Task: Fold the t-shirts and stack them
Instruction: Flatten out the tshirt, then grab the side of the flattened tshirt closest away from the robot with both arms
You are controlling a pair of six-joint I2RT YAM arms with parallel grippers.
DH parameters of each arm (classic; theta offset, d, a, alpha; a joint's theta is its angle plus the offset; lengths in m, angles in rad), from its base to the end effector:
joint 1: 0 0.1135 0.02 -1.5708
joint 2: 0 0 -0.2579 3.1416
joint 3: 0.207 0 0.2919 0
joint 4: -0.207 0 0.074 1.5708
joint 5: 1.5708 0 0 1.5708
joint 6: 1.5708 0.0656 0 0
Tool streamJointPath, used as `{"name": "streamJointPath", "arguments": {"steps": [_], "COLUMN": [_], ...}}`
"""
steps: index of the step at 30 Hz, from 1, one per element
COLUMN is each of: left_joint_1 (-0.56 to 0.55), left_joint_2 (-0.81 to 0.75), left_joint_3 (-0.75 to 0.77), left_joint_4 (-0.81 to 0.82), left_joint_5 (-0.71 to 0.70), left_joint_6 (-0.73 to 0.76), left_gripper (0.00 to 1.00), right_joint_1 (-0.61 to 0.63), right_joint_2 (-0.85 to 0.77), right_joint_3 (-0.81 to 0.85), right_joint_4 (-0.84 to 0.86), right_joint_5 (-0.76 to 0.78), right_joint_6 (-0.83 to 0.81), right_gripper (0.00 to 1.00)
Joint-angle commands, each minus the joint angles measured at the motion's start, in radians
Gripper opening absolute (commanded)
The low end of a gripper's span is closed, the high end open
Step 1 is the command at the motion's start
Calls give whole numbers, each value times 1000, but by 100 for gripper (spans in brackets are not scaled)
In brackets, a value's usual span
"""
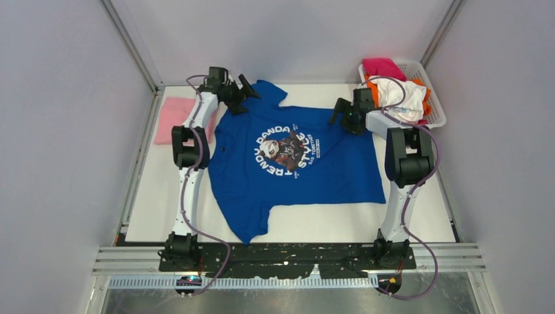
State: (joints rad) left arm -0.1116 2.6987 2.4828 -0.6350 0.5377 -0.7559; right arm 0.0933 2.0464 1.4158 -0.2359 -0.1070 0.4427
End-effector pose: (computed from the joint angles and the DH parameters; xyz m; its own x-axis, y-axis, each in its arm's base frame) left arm 0.6232 -0.1036 0.1234 -0.8395 -0.4988 -0.2156 -0.1987 0.6512 -0.7325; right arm 0.4915 0.0530 0.1167 -0.7548 0.3572 -0.5502 0.1791 0.9191 0.3509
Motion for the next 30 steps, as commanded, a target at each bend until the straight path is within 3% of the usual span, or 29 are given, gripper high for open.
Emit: {"name": "streamJointPath", "arguments": {"steps": [1,7,12,17,22,26,30], "left_joint_1": [24,21,-11,-81,-215,-370,-512], "left_joint_2": [18,-93,-377,-775,-1159,-1419,-1638], "left_joint_3": [39,26,-171,-517,-986,-1350,-1600], "left_joint_4": [129,139,118,85,118,112,46], "left_joint_5": [-26,-2,-34,-141,-348,-497,-653], "left_joint_6": [-43,8,122,229,276,241,149], "left_gripper": [99,100,100,100,100,100,100], "right_joint_1": [-2,-2,12,16,12,-12,-38], "right_joint_2": [44,-27,-222,-456,-775,-965,-1076], "right_joint_3": [71,104,7,-218,-470,-659,-764], "right_joint_4": [9,-25,-34,-35,-19,-19,-56], "right_joint_5": [-20,-13,2,15,47,77,76], "right_joint_6": [2,-25,-39,-27,29,92,120], "right_gripper": [95,95,95,95,95,95,95]}}
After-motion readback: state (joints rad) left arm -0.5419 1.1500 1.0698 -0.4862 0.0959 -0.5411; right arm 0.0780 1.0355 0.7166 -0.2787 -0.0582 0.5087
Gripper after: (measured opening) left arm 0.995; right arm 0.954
